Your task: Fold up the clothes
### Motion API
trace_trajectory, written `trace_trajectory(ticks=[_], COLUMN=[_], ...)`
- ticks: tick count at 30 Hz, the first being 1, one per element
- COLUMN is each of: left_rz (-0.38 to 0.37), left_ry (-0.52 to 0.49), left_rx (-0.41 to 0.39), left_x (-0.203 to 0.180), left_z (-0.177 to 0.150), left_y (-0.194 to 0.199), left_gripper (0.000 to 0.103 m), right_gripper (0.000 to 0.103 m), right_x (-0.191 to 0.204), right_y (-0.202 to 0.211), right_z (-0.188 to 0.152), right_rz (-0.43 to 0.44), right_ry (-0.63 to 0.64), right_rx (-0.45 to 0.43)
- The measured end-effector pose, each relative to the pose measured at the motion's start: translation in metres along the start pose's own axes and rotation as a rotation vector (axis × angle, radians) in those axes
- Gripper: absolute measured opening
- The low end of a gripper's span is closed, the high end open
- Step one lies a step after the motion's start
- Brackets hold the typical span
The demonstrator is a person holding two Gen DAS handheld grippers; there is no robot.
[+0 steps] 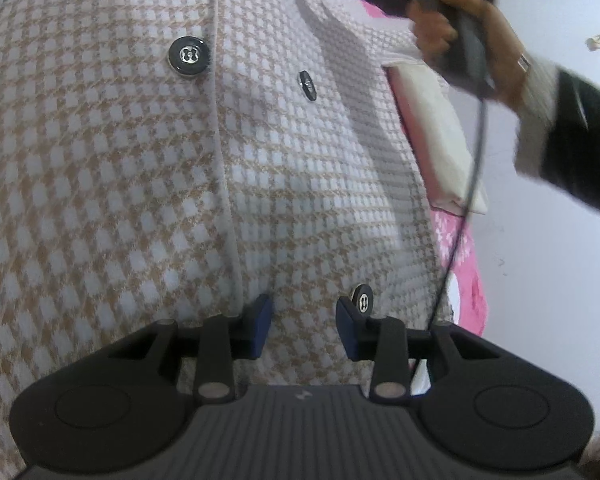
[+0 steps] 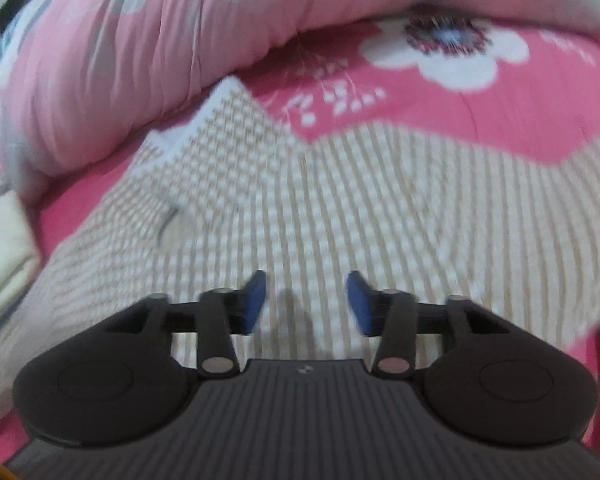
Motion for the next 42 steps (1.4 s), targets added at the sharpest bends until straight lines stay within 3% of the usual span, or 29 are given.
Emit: trace_trajectory(ticks=[4,5,7,9,16,19,26,29,38,41,42], left_rz=[0.060,0.080,0.127,0.172,0.320,0.372,0.466,0.493,0.528,0.534,0.535], left_ry=[0.038,0.037,0.025,0.025,-0.007,-0.005,0.010,0.013,0.024,0.025,0.023], left_rx=[0.004,0.010,0.024,0.032,0.056,0.056,0.072,0.075,0.082,0.078,0.076], left_x=[-0.006,-0.009,-0.017,-0.023,-0.045,-0.050,-0.053,-0.052,-0.050,-0.049,-0.049], left_z=[0.005,0.006,0.008,0.010,0.017,0.021,0.031,0.032,0.040,0.042,0.042], left_y=[-0.002,-0.003,-0.004,-0.004,-0.012,-0.018,-0.036,-0.043,-0.059,-0.064,-0.066], left_gripper=[0.039,0.039,0.040,0.041,0.047,0.048,0.048,0.048,0.049,0.050,0.050], right_gripper=[0.072,0.076,0.094,0.102,0.102,0.102,0.102,0.101,0.097,0.065,0.046], right_x=[-0.040,-0.057,-0.088,-0.126,-0.273,-0.336,-0.463,-0.479,-0.468,-0.457,-0.453], right_y=[0.029,0.041,0.059,0.078,0.097,0.082,0.011,-0.012,-0.041,-0.053,-0.055], right_z=[-0.008,-0.007,-0.002,0.003,0.008,0.008,0.011,0.018,0.050,0.060,0.063], right_rz=[0.008,-0.003,-0.026,-0.059,-0.272,-0.306,-0.109,-0.057,0.037,0.027,0.010], right_ry=[-0.056,-0.062,-0.075,-0.102,-0.258,-0.378,-0.827,-0.866,-0.598,-0.514,-0.490], right_rx=[-0.001,-0.015,-0.054,-0.103,-0.214,-0.194,-0.067,-0.051,-0.047,-0.001,0.011])
Point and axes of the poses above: each gripper's, at about its wrist camera, not at the fingertips, and y roughly against the way its jaws point, x to its left, z to its top, the point moved 2 cm from there along -y, roughly the way its jaws point, and after that the axes turned 13 degrees about -z, right-handed, at the moved point
